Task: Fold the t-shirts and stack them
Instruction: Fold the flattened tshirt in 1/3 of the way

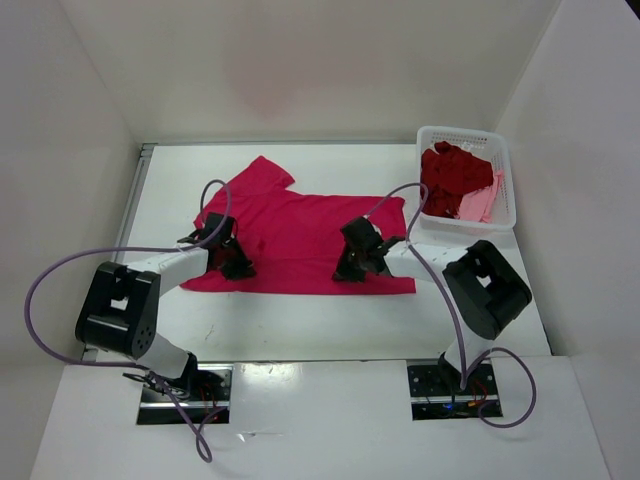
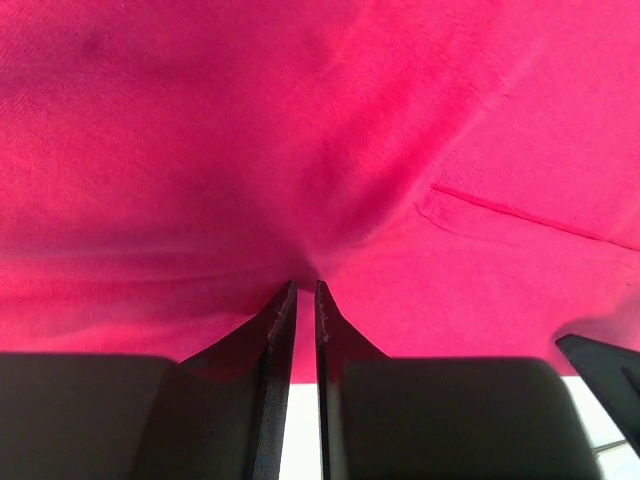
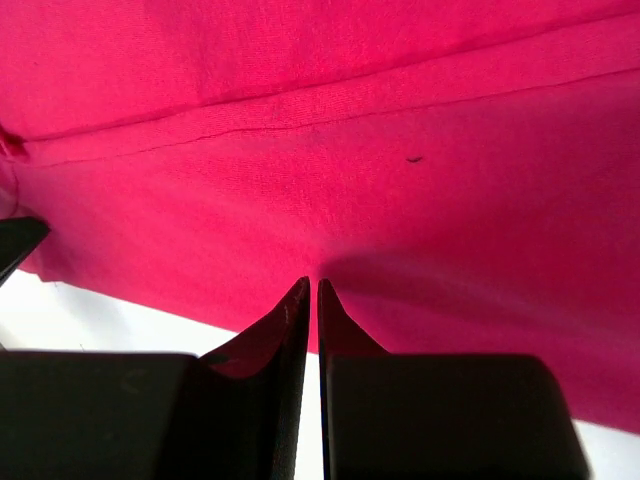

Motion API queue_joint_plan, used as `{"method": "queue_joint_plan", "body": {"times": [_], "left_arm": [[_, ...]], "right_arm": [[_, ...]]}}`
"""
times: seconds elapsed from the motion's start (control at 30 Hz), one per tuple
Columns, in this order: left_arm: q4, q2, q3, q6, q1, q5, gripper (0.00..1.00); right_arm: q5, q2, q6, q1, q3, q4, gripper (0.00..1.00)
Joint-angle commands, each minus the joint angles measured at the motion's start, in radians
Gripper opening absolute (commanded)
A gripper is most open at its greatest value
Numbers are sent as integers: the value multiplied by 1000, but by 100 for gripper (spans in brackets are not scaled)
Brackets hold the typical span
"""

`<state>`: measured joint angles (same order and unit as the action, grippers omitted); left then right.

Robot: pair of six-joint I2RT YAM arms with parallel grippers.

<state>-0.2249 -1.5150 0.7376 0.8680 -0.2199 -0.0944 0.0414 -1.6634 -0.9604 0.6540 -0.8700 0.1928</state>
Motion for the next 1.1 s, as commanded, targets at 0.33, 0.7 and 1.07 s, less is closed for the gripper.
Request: {"method": "queue_joint_plan", "body": {"times": [0.33,0.7,1.07], "left_arm": [[-106,143,-233,43,7,-136,22],[-355,371,-160,137,-99,-108,28],[-143,-43,543,-233,-66,182,24]], "right_arm": [[-51,149,-97,27,245,-61,11],[-3,392,-193,99,367,81,12],[-44,286,-18,88,-33,172,7]]}}
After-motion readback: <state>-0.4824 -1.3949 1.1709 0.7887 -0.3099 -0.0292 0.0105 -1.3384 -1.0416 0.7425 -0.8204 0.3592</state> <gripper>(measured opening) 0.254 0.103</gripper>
